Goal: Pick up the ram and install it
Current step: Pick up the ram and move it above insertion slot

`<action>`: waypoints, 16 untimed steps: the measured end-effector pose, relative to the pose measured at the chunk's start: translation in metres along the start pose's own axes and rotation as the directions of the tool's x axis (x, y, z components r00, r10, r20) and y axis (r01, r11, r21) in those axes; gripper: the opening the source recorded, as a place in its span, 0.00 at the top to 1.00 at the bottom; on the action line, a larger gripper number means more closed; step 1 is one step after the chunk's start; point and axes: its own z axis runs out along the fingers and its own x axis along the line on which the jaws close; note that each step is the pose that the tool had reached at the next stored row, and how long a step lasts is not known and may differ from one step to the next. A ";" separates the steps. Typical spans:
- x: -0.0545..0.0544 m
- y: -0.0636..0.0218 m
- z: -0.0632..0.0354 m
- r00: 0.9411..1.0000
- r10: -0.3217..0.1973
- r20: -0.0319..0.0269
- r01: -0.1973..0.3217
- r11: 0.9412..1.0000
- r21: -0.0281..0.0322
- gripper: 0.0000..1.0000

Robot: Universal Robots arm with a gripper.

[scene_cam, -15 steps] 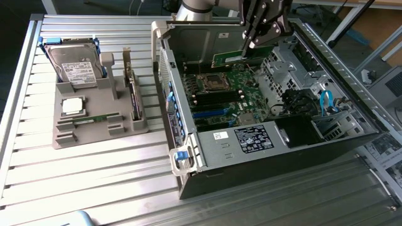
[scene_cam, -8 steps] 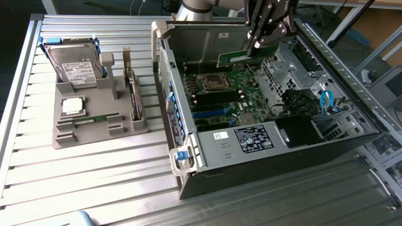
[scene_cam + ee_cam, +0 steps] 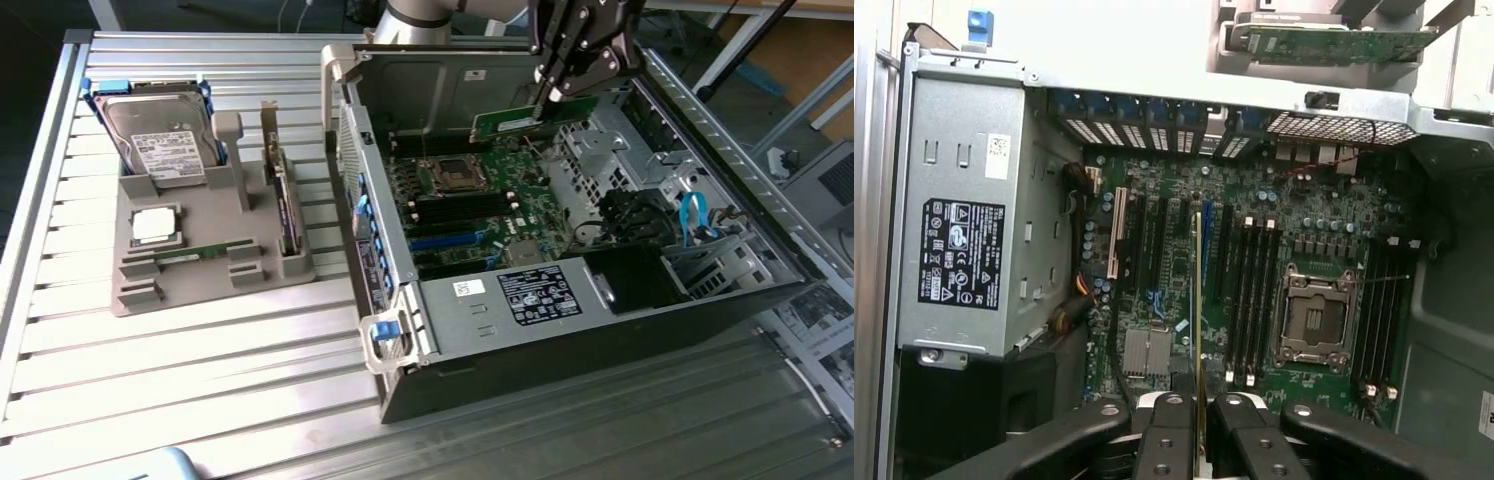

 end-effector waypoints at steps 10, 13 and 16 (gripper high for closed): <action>0.001 -0.0103 0.0002 1.000 0.000 0.000 0.000 1.000 0.000 0.86; 0.001 -0.0124 0.0002 1.000 0.000 0.000 0.000 1.000 0.000 0.86; 0.001 -0.0150 0.0001 1.000 0.000 0.000 0.000 1.000 0.000 0.86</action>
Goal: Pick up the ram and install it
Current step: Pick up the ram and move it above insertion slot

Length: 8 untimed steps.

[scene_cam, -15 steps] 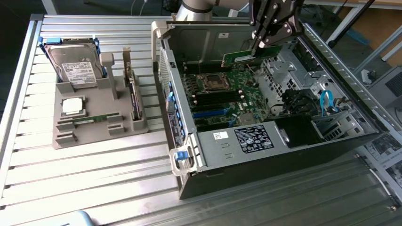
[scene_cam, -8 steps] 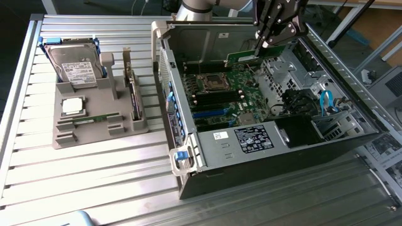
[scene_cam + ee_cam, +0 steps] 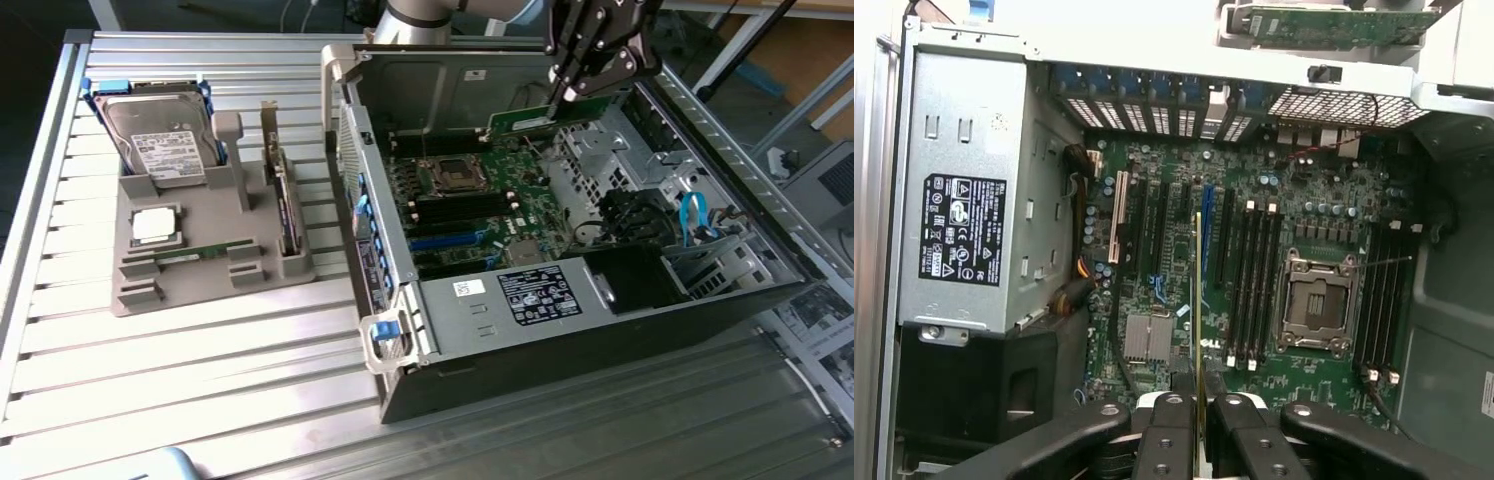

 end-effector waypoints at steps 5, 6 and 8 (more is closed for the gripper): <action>0.001 -0.0052 0.0000 1.000 0.000 0.000 0.000 1.000 0.000 0.86; 0.001 -0.0062 0.0000 1.000 0.000 0.000 0.000 1.000 0.000 0.86; 0.001 -0.0086 0.0000 1.000 0.000 0.000 0.000 1.000 0.000 0.86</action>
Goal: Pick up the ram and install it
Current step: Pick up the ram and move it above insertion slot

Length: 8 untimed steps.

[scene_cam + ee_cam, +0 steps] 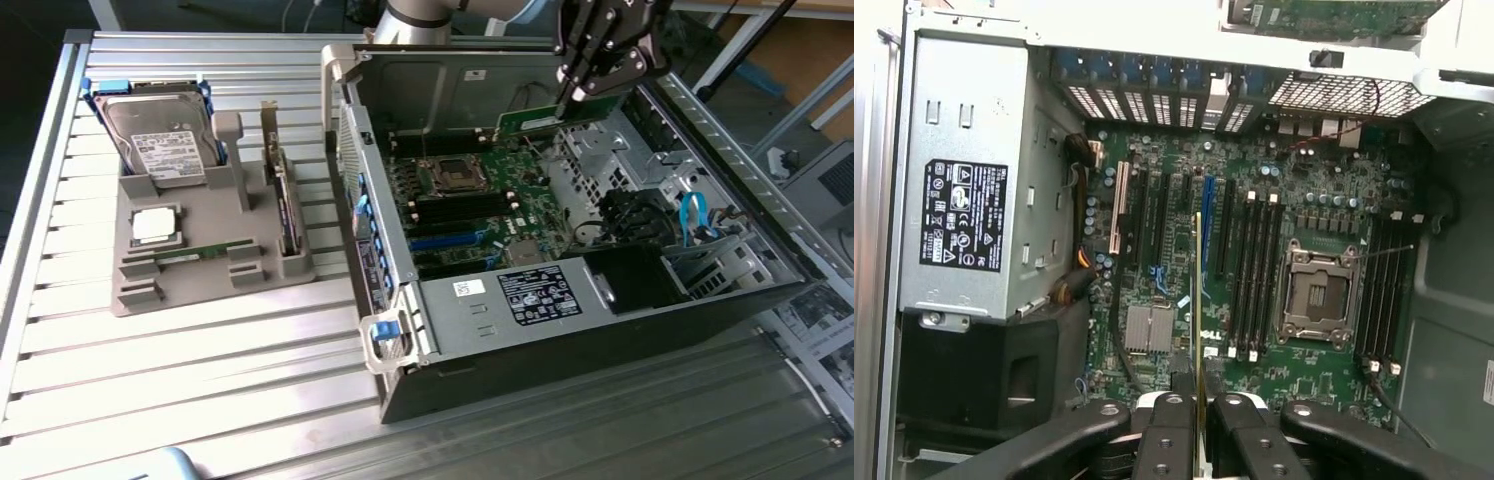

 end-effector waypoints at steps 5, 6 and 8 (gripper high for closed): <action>0.001 -0.0060 0.0000 1.000 0.000 0.000 0.000 1.000 0.000 0.86; 0.001 -0.0075 0.0000 1.000 0.000 0.000 0.000 1.000 0.000 0.86; 0.001 -0.0094 -0.0001 1.000 0.000 0.000 0.000 1.000 0.000 0.86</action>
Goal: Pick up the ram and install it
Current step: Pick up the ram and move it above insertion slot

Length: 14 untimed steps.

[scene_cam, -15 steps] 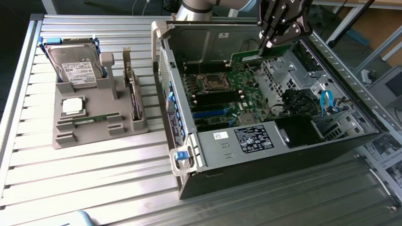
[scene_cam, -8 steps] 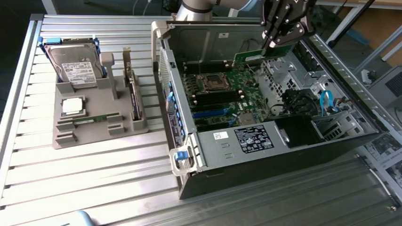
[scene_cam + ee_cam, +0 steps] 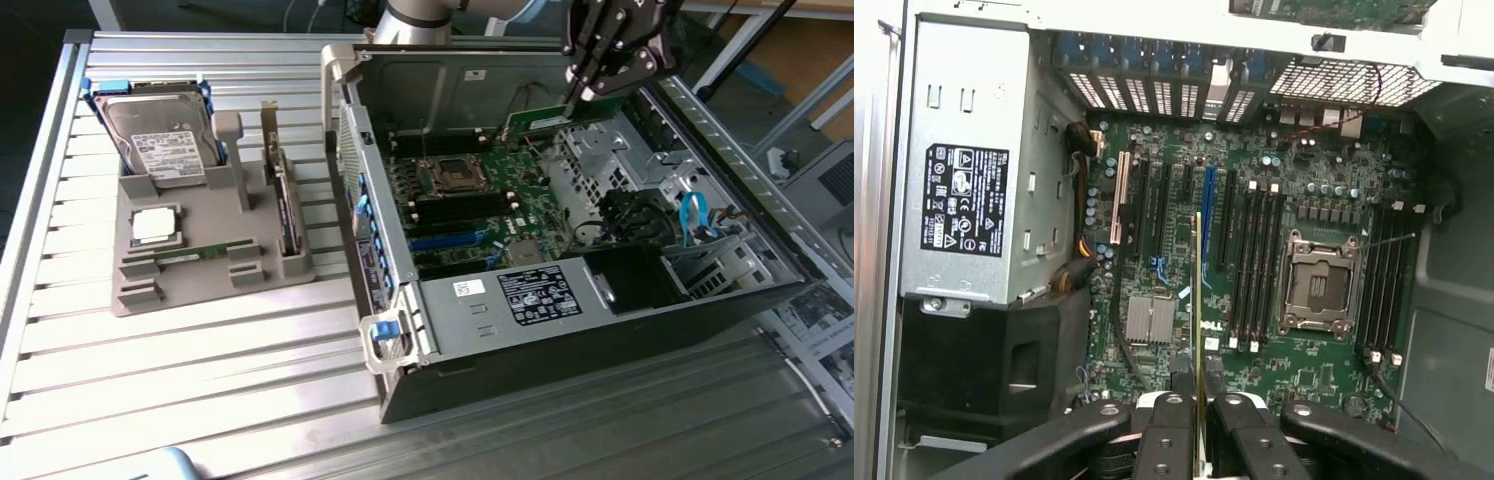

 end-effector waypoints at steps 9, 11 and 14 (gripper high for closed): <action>0.001 -0.0063 0.0000 1.000 0.000 0.000 0.000 1.000 0.000 0.86; 0.001 -0.0075 0.0000 1.000 0.000 0.000 0.000 1.000 0.000 0.86; 0.001 -0.0094 0.0000 1.000 0.000 0.000 0.000 1.000 0.000 0.86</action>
